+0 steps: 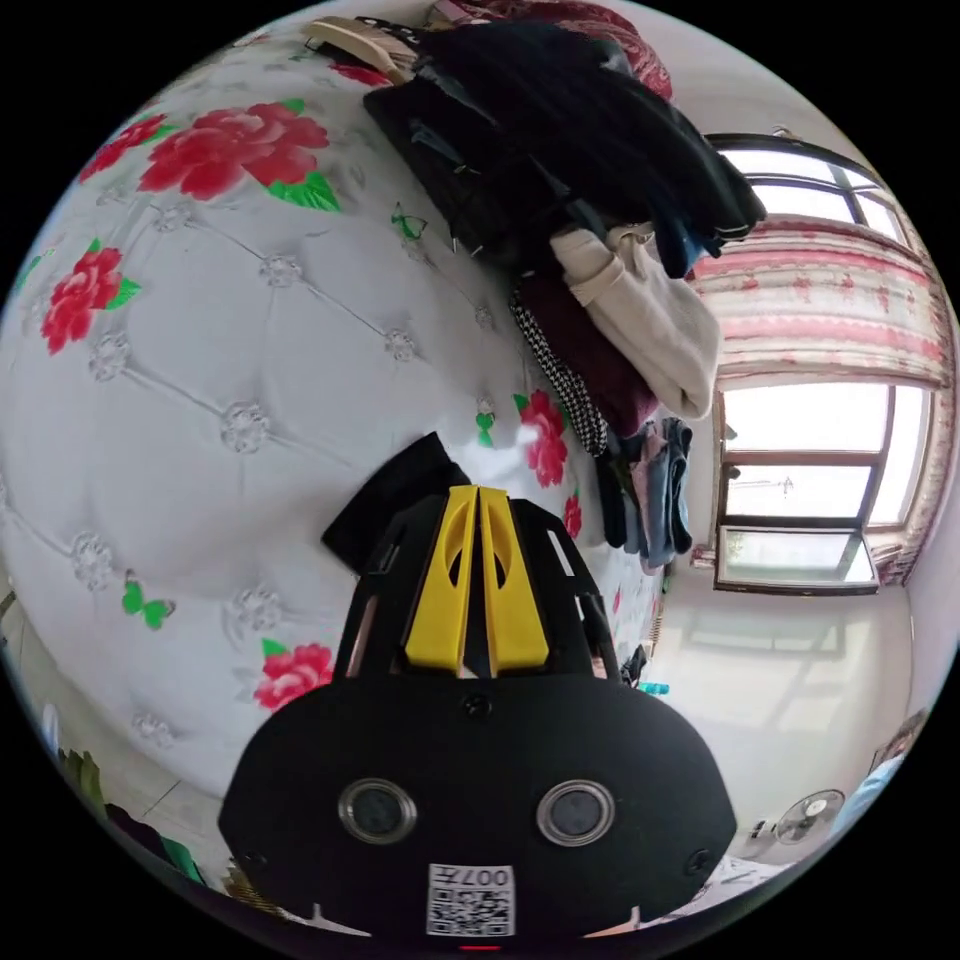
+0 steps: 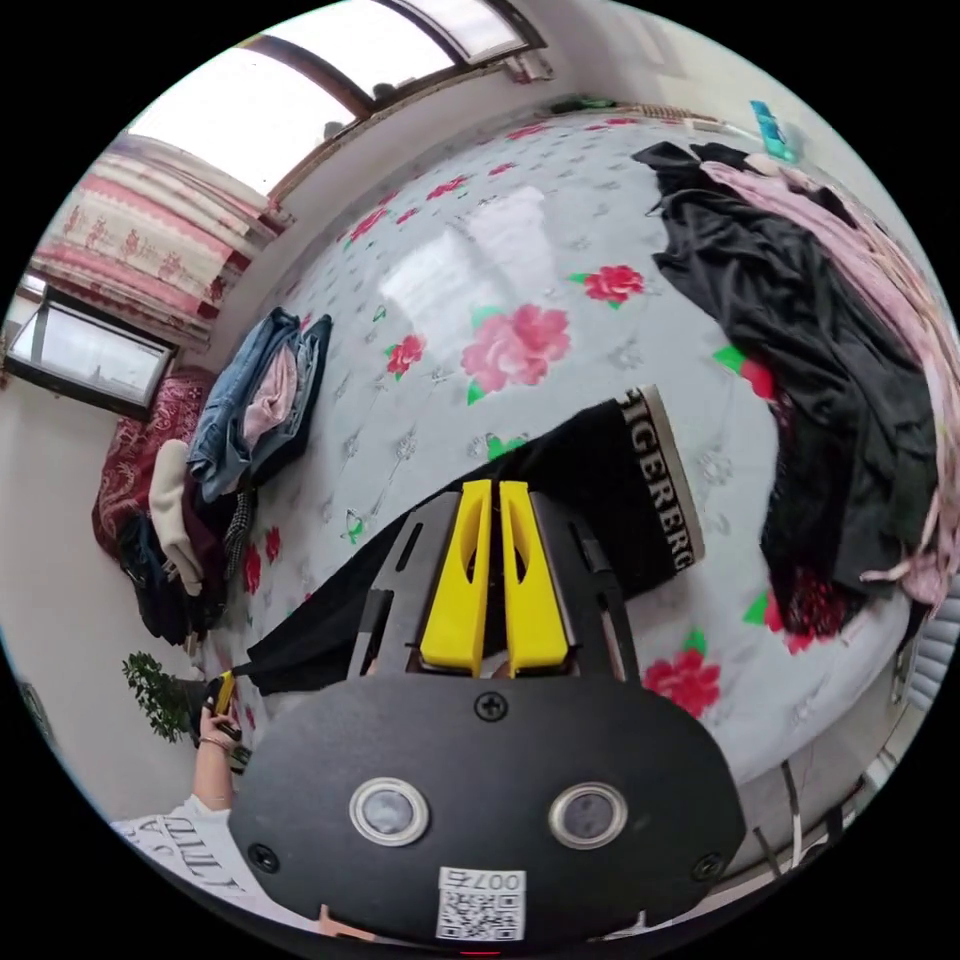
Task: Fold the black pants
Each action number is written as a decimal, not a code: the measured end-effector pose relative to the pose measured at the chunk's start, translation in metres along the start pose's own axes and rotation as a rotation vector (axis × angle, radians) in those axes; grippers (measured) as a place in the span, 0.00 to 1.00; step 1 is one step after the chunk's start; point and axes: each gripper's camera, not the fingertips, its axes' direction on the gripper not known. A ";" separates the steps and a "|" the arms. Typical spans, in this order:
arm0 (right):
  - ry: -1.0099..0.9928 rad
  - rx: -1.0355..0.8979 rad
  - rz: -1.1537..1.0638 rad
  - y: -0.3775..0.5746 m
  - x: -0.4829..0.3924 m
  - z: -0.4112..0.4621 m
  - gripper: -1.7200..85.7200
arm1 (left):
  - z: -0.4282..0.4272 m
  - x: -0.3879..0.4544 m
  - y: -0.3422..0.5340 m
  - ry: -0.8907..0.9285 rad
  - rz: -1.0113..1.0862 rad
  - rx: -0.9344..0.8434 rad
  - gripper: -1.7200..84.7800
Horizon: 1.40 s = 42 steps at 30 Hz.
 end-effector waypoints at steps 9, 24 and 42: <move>-0.051 -0.057 -0.154 -0.041 -0.018 0.026 0.03 | 0.063 0.045 -0.034 -0.180 0.189 -0.037 0.01; -0.097 -0.612 -0.898 0.022 -0.115 0.106 0.02 | 0.096 0.035 0.001 -0.344 0.309 -0.131 0.01; -0.007 0.034 0.051 0.011 0.051 -0.021 0.10 | 0.072 0.002 0.002 -0.280 0.223 0.020 0.03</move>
